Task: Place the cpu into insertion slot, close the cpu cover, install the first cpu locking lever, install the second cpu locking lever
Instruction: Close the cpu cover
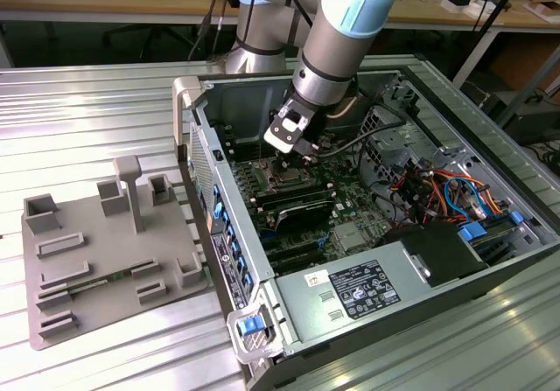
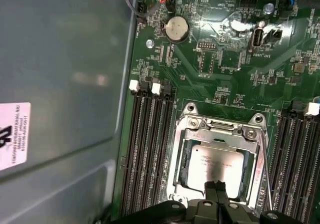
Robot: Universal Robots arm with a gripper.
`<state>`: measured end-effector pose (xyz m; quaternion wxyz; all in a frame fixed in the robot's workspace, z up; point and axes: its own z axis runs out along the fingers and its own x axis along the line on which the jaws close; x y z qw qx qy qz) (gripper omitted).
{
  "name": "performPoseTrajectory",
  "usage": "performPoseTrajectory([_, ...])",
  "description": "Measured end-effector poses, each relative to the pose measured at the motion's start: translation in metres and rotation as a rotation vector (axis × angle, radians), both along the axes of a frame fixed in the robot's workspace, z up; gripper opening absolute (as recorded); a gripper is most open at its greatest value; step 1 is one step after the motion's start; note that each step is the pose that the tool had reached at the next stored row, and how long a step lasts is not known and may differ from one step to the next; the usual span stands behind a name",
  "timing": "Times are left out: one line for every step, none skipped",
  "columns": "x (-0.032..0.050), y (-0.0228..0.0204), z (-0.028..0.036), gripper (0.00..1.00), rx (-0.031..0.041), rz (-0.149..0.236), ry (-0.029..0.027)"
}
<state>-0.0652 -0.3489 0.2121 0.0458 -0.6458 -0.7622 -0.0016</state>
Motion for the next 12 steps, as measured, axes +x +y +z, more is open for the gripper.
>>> performPoseTrajectory([-0.0002, 0.0, -0.0011, 0.11, 0.0, 0.0, -0.0001])
performPoseTrajectory([-0.0008, -0.0001, -0.003, 0.11, 0.0001, 0.001, 0.0])
performPoseTrajectory([-0.0011, -0.0002, -0.0046, 0.11, 0.0001, 0.002, -0.0001])
performPoseTrajectory([-0.0013, -0.0003, -0.0057, 0.11, -0.0004, 0.003, 0.0002])
performPoseTrajectory([-0.0015, -0.0004, -0.0065, 0.11, -0.0008, 0.003, 0.0005])
performPoseTrajectory([-0.0016, -0.0005, -0.0068, 0.11, -0.0008, 0.003, 0.0005])
performPoseTrajectory([-0.0016, -0.0005, -0.0069, 0.11, -0.0006, 0.003, 0.0004])
performPoseTrajectory([-0.0016, -0.0005, -0.0071, 0.11, -0.0002, 0.003, 0.0002])
performPoseTrajectory([-0.0016, -0.0005, -0.0071, 0.11, 0.0, 0.003, 0.0001])
performPoseTrajectory([-0.0016, -0.0006, -0.0069, 0.11, 0.0002, 0.003, -0.0001])
performPoseTrajectory([-0.0015, -0.0005, -0.0066, 0.11, 0.0005, 0.003, -0.0003])
performPoseTrajectory([-0.0012, -0.0006, -0.0063, 0.11, 0.0007, 0.003, -0.0002])
